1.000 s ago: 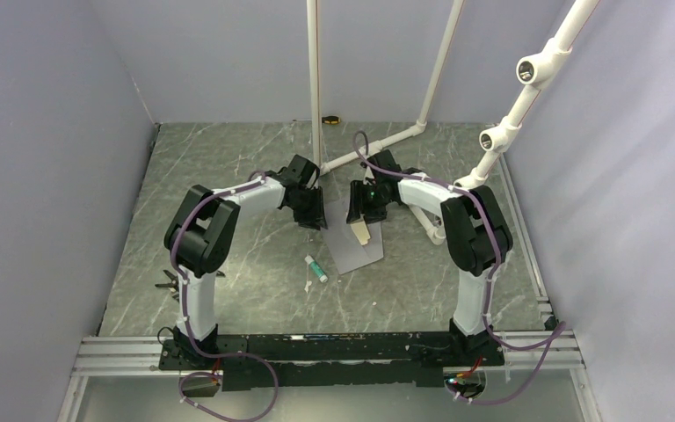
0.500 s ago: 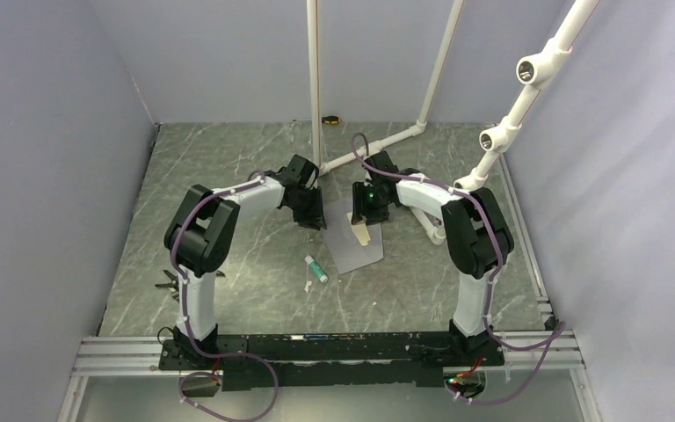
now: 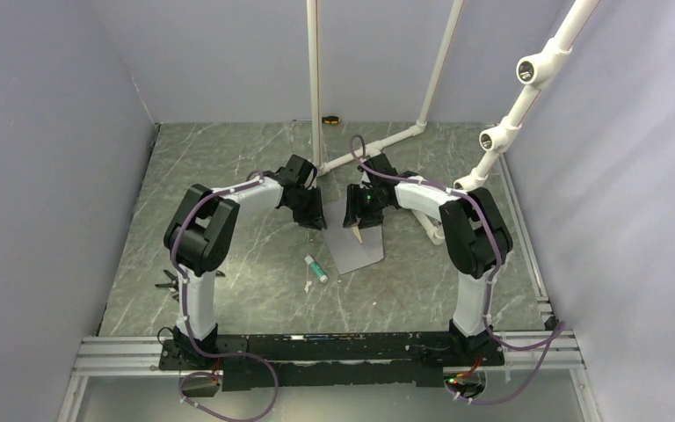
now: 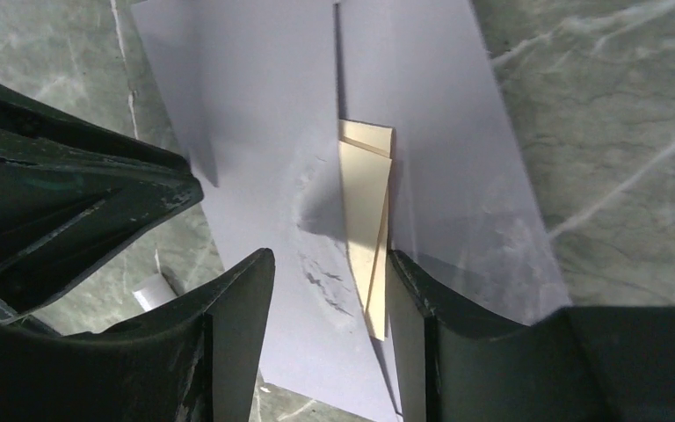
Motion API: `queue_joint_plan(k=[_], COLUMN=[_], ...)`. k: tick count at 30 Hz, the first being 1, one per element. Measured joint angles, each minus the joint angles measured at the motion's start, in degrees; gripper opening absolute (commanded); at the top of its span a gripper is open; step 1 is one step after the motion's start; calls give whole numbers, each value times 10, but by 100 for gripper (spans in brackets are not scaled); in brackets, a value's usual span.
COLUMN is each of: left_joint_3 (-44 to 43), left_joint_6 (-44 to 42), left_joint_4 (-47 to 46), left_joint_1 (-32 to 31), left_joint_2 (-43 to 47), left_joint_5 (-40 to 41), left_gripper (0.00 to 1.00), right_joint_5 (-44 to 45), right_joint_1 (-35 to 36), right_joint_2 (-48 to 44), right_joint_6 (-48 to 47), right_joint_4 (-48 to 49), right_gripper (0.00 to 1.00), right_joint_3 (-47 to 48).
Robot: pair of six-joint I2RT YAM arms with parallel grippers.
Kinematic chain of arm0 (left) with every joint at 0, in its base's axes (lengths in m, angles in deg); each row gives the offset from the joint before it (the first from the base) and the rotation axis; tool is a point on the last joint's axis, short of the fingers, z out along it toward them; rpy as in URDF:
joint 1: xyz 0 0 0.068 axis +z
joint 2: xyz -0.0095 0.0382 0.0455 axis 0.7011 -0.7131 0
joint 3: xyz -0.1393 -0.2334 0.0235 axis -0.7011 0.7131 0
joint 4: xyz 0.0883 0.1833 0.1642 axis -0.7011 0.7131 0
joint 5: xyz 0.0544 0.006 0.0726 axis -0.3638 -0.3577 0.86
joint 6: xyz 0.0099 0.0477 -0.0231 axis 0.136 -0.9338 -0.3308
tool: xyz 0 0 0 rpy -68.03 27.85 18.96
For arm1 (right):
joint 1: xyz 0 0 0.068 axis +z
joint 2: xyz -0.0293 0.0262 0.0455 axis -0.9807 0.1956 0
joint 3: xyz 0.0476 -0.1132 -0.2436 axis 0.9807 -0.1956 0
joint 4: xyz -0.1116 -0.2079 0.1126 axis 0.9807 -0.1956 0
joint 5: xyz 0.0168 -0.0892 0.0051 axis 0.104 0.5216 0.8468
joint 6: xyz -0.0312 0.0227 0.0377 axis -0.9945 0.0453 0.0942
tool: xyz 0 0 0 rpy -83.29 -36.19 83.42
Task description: Place the letter into the envelope and seal it
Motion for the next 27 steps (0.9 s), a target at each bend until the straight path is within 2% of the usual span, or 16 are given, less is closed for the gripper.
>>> queue_joint_plan(k=[18, 22, 27], left_joint_3=[1, 1, 25], left_joint_6=[3, -3, -12], left_joint_4=[-9, -11, -11], left_joint_1=[1, 0, -1], left_joint_2=[-3, 0, 28], left_joint_5=[-14, -16, 11], left_gripper=[30, 35, 43], right_joint_5=[-40, -10, 60], right_joint_1=[7, 8, 18], right_joint_2=[21, 6, -84], right_joint_6=[0, 0, -4], right_joint_4=[49, 52, 35], right_gripper=[55, 56, 59], right_joint_3=[7, -8, -54])
